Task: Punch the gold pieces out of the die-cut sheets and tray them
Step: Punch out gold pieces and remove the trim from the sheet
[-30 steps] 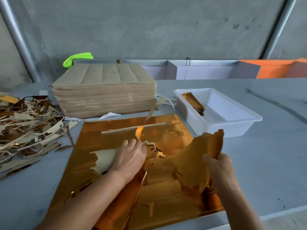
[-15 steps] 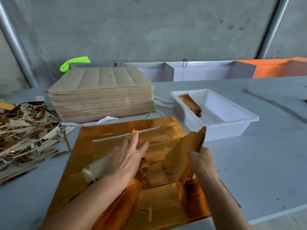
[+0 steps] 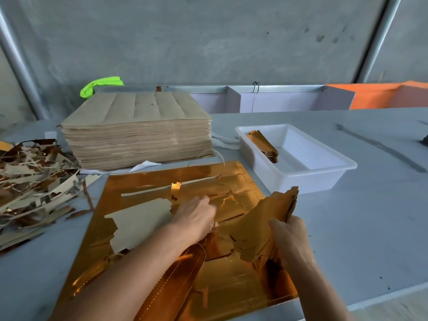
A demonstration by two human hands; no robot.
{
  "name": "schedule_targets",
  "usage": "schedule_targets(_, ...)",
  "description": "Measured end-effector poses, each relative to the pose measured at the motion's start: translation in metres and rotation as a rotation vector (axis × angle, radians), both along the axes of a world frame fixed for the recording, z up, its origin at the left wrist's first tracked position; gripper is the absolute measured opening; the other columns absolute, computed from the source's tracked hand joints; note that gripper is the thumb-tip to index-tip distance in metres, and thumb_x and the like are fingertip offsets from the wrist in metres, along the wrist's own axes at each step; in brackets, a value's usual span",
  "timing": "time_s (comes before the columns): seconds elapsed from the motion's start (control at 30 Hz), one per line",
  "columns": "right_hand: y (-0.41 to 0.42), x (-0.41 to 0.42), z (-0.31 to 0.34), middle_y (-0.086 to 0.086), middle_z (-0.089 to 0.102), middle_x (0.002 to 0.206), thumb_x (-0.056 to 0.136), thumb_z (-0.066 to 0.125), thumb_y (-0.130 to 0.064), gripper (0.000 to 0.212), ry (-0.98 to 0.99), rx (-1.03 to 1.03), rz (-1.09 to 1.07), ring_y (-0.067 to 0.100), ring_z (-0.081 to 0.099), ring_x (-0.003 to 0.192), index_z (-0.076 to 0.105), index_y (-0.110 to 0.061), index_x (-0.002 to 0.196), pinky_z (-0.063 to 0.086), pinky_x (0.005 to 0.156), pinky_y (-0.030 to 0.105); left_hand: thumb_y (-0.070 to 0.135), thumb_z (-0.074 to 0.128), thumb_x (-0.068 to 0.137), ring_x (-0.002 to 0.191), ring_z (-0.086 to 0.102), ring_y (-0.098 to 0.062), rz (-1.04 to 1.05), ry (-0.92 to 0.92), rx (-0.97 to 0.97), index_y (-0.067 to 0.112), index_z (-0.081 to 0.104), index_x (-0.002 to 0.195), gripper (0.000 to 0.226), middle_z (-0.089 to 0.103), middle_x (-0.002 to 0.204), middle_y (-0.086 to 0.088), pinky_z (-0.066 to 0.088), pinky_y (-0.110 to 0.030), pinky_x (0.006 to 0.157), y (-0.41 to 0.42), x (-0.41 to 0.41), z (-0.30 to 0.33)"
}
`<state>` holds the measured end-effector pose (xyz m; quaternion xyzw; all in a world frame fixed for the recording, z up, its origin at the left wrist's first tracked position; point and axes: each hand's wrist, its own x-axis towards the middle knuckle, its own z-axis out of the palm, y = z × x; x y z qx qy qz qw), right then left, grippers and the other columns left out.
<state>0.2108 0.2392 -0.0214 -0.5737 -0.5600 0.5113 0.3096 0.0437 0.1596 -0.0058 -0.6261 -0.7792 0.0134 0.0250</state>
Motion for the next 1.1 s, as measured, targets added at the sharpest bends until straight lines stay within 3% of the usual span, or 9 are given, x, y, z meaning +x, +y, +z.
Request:
schedule_targets(0.23,-0.006,-0.011,0.001,0.008,0.055,0.072,0.096,0.046,-0.009,0.020,-0.022,0.080,0.058,0.015,0.048,0.054,0.050,-0.016,0.077,0.041,0.046,0.023,0.016,0.044,0.100,0.079,0.053,-0.011,-0.043,-0.111,0.239,0.012,0.062,0.101,0.019,0.055,0.096,-0.001,0.042,-0.019,0.067,-0.007,-0.009,-0.001)
schedule_targets(0.4,-0.010,-0.029,0.011,0.001,0.049,0.060,0.097,0.044,-0.011,0.027,0.001,0.176,0.129,0.011,0.046,0.048,0.049,-0.013,0.071,0.039,0.045,0.020,0.008,0.055,0.093,0.076,0.059,-0.017,-0.019,-0.140,0.518,0.007,0.065,0.090,0.010,0.060,0.090,-0.004,0.045,-0.021,0.063,-0.025,0.001,0.016)
schedule_targets(0.47,-0.015,-0.036,0.017,0.005,0.058,0.067,0.098,0.043,-0.013,0.024,0.032,0.195,0.166,0.017,0.056,0.056,0.054,-0.011,0.077,0.050,0.052,0.027,0.000,0.062,0.086,0.071,0.061,-0.021,-0.085,-0.165,0.554,0.002,0.066,0.083,0.006,0.062,0.085,-0.008,0.051,-0.026,0.059,-0.028,0.014,0.017)
schedule_targets(0.53,-0.021,-0.040,0.020,0.011,0.066,0.080,0.099,0.041,-0.016,0.025,0.073,0.211,0.182,0.026,0.064,0.070,0.057,-0.012,0.081,0.054,0.065,0.037,-0.002,0.065,0.083,0.075,0.065,-0.022,-0.138,-0.179,0.565,0.000,0.068,0.087,0.006,0.065,0.093,-0.011,0.057,-0.028,0.063,-0.028,0.026,0.013)
schedule_targets(0.67,-0.029,-0.036,0.021,0.006,0.062,0.069,0.099,0.043,-0.035,0.034,0.206,0.215,0.204,0.023,0.060,0.064,0.059,-0.014,0.078,0.053,0.063,0.038,0.007,0.053,0.094,0.090,0.062,-0.016,-0.199,-0.246,0.556,0.004,0.066,0.107,0.018,0.061,0.110,-0.006,0.053,-0.022,0.079,-0.021,0.040,0.003)
schedule_targets(0.8,-0.034,-0.031,0.024,0.013,0.063,0.069,0.082,0.056,-0.057,0.050,0.210,0.288,0.259,0.030,0.064,0.067,0.061,-0.007,0.079,0.056,0.066,0.044,0.004,0.057,0.090,0.081,0.061,-0.019,-0.219,-0.271,0.577,0.002,0.066,0.098,0.012,0.061,0.099,-0.009,0.055,-0.029,0.071,-0.020,0.043,0.000)
schedule_targets(0.93,-0.032,-0.030,0.024,0.019,0.066,0.077,0.094,0.055,-0.035,0.030,0.217,0.170,0.209,0.033,0.067,0.072,0.063,-0.008,0.083,0.056,0.074,0.051,0.007,0.062,0.088,0.089,0.063,-0.019,-0.241,-0.317,0.570,0.004,0.069,0.103,0.016,0.063,0.101,-0.007,0.055,-0.027,0.078,-0.019,0.036,-0.004)
schedule_targets(1.03,-0.027,-0.026,0.025,0.031,0.061,0.085,0.098,0.049,-0.031,0.036,0.267,0.019,0.158,0.040,0.064,0.076,0.057,0.004,0.097,0.053,0.079,0.056,0.017,0.065,0.088,0.094,0.062,-0.014,-0.177,-0.524,0.461,0.010,0.069,0.108,0.022,0.062,0.105,0.002,0.052,-0.025,0.082,-0.018,0.020,-0.005)
schedule_targets(1.1,-0.025,-0.024,0.024,0.028,0.059,0.080,0.098,0.048,-0.032,0.034,0.276,-0.020,0.132,0.039,0.063,0.074,0.058,0.001,0.096,0.057,0.075,0.050,0.012,0.066,0.087,0.093,0.063,-0.011,-0.102,-0.565,0.385,0.012,0.069,0.105,0.018,0.062,0.102,0.006,0.050,-0.015,0.079,-0.021,0.006,-0.005)
